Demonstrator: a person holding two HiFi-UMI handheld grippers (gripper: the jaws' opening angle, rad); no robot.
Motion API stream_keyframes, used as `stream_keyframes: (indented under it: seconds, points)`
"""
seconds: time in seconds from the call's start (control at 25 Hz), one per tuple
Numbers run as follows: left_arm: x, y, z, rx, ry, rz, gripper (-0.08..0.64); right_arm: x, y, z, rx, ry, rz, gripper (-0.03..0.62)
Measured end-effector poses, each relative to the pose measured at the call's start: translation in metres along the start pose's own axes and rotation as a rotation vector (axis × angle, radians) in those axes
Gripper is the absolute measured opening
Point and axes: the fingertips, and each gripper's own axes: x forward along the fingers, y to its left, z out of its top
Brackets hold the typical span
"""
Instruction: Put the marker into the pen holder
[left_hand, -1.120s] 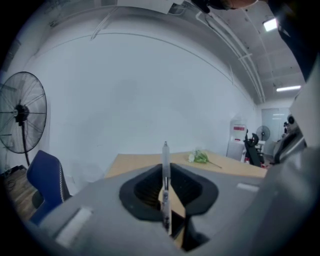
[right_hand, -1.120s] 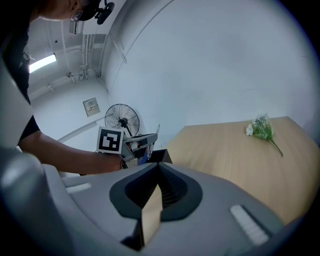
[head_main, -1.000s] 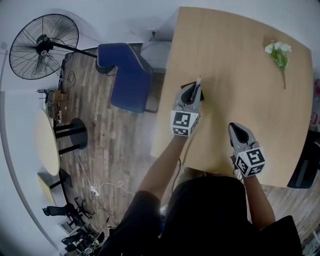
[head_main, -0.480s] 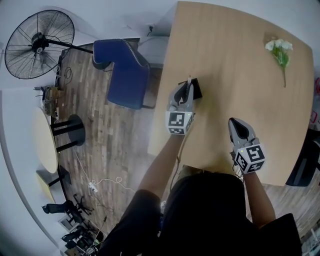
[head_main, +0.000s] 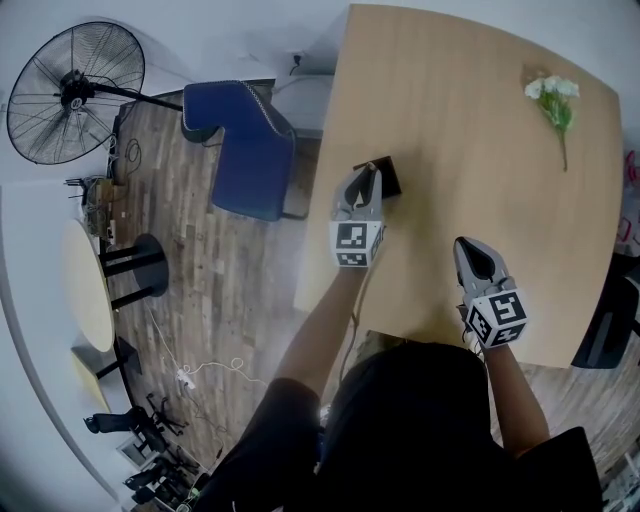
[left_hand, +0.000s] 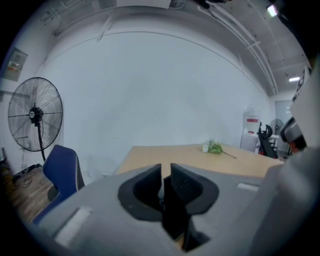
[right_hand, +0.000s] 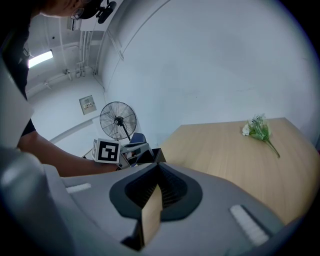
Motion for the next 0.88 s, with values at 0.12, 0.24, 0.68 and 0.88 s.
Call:
stream_keyframes:
  seconds: [0.12, 0.24, 0.68, 0.88]
  points:
    - [-0.003, 0.003, 0.005, -0.006, -0.009, 0.015, 0.084, -0.002, 0.003, 0.0, -0.003, -0.004, -0.003, 0.002]
    - [-0.012, 0.006, 0.011, -0.011, -0.019, 0.025, 0.091, -0.007, 0.008, 0.002, -0.008, -0.009, -0.005, 0.002]
    - [-0.096, -0.008, 0.056, -0.047, -0.074, 0.042, 0.103, -0.027, 0.029, 0.017, -0.027, -0.072, -0.007, 0.002]
    - [-0.152, -0.025, 0.074, -0.113, -0.084, 0.019, 0.101, -0.032, 0.036, 0.023, -0.026, -0.115, -0.011, 0.002]
